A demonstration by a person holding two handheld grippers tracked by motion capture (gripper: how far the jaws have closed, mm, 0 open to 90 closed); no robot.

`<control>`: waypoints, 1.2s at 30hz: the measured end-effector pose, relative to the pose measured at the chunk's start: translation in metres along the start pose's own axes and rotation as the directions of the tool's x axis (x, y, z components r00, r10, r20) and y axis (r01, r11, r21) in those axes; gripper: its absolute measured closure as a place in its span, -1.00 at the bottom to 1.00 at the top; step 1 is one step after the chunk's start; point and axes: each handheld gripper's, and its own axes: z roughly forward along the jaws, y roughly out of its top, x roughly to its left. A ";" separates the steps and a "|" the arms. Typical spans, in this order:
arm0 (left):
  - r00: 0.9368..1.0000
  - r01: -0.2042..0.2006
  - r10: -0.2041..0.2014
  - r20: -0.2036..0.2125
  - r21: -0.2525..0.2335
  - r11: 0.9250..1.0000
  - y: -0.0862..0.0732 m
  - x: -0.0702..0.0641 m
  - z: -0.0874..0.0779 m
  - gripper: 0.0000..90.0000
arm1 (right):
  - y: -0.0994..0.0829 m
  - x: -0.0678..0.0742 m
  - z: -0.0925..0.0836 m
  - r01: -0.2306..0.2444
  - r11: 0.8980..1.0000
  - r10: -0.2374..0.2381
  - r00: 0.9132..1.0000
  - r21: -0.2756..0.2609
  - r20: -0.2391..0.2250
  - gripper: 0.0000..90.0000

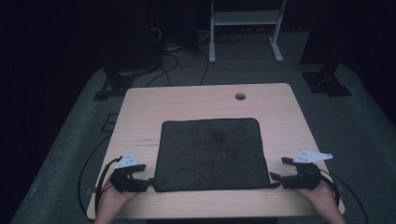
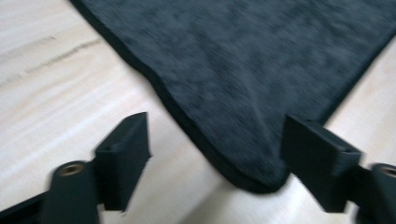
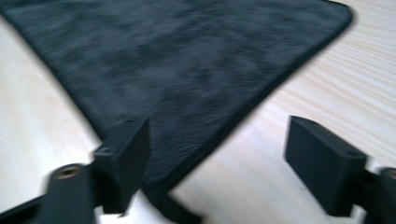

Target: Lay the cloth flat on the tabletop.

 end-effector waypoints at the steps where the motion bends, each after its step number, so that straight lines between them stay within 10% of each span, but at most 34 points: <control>1: 1.000 -0.003 0.002 -0.021 -0.014 1.000 0.003 0.003 0.004 -0.61 | 0.001 -0.004 0.002 -0.013 1.000 0.013 1.000 -0.001 0.019 -0.64; 15: 0.995 -0.012 0.008 -0.103 -0.037 0.999 0.026 0.022 0.036 -0.96 | 0.002 -0.045 0.038 -0.110 0.991 0.092 0.973 0.077 0.211 -0.96; 36: 0.974 0.020 -0.014 -0.228 0.024 1.000 0.046 0.052 0.088 -0.98 | -0.006 -0.055 0.042 -0.140 0.986 0.113 0.962 0.090 0.248 -0.98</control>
